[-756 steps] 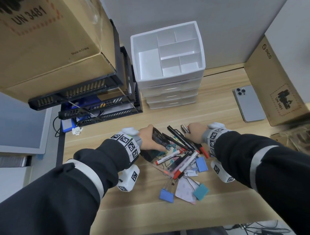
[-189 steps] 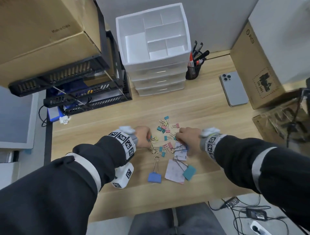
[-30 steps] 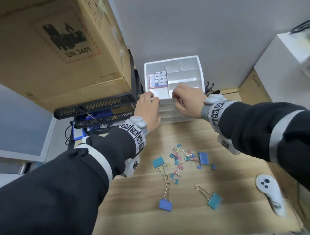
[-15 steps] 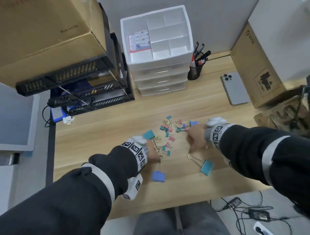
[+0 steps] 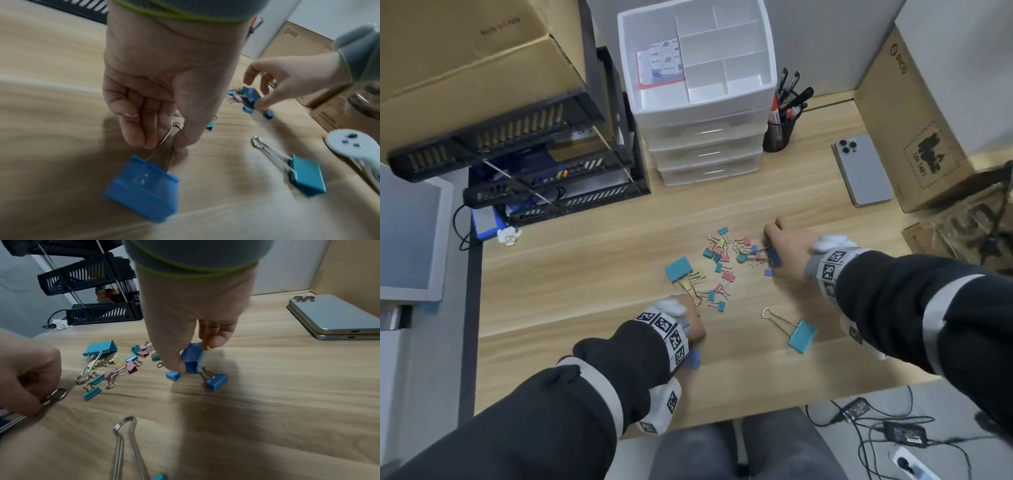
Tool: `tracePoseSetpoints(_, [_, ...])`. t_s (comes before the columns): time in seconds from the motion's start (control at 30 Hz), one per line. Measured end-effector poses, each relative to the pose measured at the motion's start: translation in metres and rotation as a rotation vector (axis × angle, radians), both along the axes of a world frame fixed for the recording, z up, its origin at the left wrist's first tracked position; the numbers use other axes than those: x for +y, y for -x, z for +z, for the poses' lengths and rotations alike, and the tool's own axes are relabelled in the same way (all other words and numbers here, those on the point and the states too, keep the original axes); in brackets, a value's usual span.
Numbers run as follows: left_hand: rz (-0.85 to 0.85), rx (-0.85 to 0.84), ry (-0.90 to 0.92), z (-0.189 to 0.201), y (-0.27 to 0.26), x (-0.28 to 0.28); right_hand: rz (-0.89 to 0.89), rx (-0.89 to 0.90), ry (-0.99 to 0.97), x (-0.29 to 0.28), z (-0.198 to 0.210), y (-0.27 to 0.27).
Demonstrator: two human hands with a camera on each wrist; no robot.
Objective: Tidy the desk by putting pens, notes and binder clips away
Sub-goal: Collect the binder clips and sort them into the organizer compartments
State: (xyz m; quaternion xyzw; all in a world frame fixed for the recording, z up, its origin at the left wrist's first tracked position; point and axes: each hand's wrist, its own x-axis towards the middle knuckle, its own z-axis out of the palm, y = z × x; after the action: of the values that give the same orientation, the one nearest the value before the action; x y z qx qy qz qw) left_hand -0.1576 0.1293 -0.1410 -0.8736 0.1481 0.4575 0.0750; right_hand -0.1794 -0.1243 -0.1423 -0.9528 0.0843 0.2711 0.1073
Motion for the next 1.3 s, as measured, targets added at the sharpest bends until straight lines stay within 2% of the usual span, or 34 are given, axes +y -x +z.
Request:
tracePoseSetpoints(0.07, [0.053, 0.009, 0.034, 0.002, -0.001, 0.002, -0.01, 0.042, 0.013, 0.0, -0.002, -0.003])
tracePoseSetpoints(0.2, [-0.019, 0.054, 0.029, 0.008, -0.005, 0.002, -0.042, 0.063, 0.015, -0.003, -0.005, -0.004])
tracePoseSetpoints(0.33, [-0.045, 0.214, 0.077, 0.015, -0.008, 0.005, -0.022, 0.05, -0.075, -0.002, 0.004, -0.003])
tracePoseSetpoints(0.43, [-0.006, 0.225, 0.118, 0.027, -0.012, 0.004, -0.005, 0.084, -0.157, -0.002, 0.017, -0.004])
tracePoseSetpoints(0.53, [0.099, 0.193, 0.23, 0.039, -0.025, 0.001, -0.01, 0.147, -0.214, 0.0, 0.035, -0.01])
tracePoseSetpoints(0.7, [0.469, 0.126, 0.529, 0.065, -0.059, -0.003, -0.091, 0.176, -0.418, 0.022, 0.068, -0.029])
tracePoseSetpoints(0.8, [0.596, 0.073, 0.587, 0.068, -0.073, -0.006, -0.131, 0.148, -0.52, 0.041, 0.071, -0.041])
tracePoseSetpoints(0.93, [0.761, 0.107, 0.647, 0.069, -0.078, -0.011, -0.225, 0.184, -0.631, 0.064, 0.069, -0.05])
tracePoseSetpoints(1.1, [0.855, -0.003, 0.68, 0.07, -0.084, -0.012, -0.282, 0.243, -0.742, 0.087, 0.07, -0.059])
tracePoseSetpoints(1.3, [0.828, 0.055, 0.596, 0.068, -0.093, 0.003, -0.272, 0.262, -0.793, 0.108, 0.074, -0.07])
